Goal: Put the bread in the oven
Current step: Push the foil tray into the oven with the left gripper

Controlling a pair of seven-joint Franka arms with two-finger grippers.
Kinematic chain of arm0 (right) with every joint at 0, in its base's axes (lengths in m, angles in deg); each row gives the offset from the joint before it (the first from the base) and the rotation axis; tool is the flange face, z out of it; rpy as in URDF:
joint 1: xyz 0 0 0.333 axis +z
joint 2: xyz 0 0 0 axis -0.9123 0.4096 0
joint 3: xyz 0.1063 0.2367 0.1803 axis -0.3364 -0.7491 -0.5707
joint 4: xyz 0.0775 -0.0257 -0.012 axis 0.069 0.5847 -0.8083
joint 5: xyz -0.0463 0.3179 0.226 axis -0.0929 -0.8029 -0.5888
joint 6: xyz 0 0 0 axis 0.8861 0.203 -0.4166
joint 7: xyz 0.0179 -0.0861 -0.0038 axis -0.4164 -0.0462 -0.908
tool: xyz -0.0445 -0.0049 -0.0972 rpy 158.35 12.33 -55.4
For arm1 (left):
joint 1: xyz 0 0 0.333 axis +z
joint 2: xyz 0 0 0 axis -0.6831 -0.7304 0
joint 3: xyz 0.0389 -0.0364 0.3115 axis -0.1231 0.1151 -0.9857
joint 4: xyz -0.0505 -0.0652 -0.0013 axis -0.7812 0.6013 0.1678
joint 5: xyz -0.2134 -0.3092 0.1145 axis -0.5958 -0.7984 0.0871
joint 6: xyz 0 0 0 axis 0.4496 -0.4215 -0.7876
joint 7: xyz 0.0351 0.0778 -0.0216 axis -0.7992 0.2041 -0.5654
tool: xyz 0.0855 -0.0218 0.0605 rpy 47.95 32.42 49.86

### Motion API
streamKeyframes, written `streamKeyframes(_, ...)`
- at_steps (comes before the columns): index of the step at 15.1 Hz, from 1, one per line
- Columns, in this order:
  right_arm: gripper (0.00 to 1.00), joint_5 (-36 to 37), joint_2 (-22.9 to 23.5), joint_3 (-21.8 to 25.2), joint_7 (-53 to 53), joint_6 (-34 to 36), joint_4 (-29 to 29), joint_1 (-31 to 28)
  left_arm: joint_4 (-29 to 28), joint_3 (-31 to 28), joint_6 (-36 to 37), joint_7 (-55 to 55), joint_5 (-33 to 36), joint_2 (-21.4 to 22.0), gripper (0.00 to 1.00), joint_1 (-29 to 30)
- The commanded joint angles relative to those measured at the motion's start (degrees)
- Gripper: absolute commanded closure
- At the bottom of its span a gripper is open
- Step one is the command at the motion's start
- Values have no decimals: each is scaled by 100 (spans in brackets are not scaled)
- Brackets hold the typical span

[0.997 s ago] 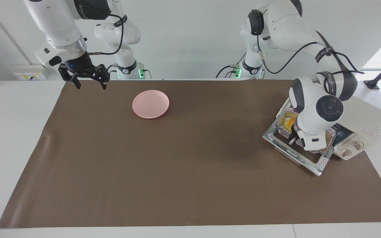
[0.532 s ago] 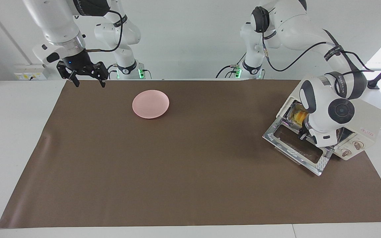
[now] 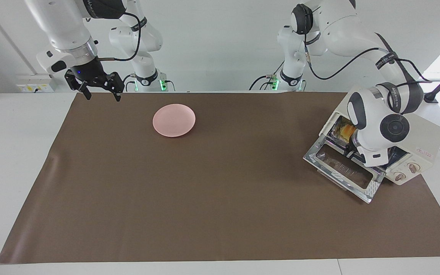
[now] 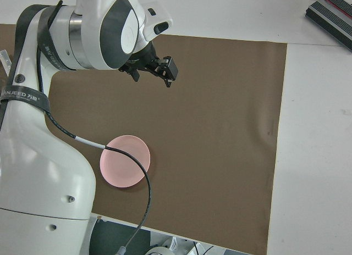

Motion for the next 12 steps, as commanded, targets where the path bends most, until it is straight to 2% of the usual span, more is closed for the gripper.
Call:
streamKeyframes(1, 0, 4, -43, -12, 136, 56, 14, -39, -345, -3, -217, -79, 175, 276, 100, -54)
streamKeyframes(8, 0, 4, -52, -12, 127, 74, 22, -39, -353, -3, -261, -114, 175, 276, 100, -54)
streamKeyframes(10, 0, 4, -52, -12, 127, 74, 22, -39, -345, -3, -261, -491, 175, 276, 98, -45)
streamKeyframes(11, 0, 4, -52, -12, 127, 74, 22, -39, -345, -3, -261, -553, 175, 276, 74, -36)
streamKeyframes(12, 0, 4, -52, -12, 127, 74, 22, -39, -345, -3, -261, -563, 175, 276, 36, -36)
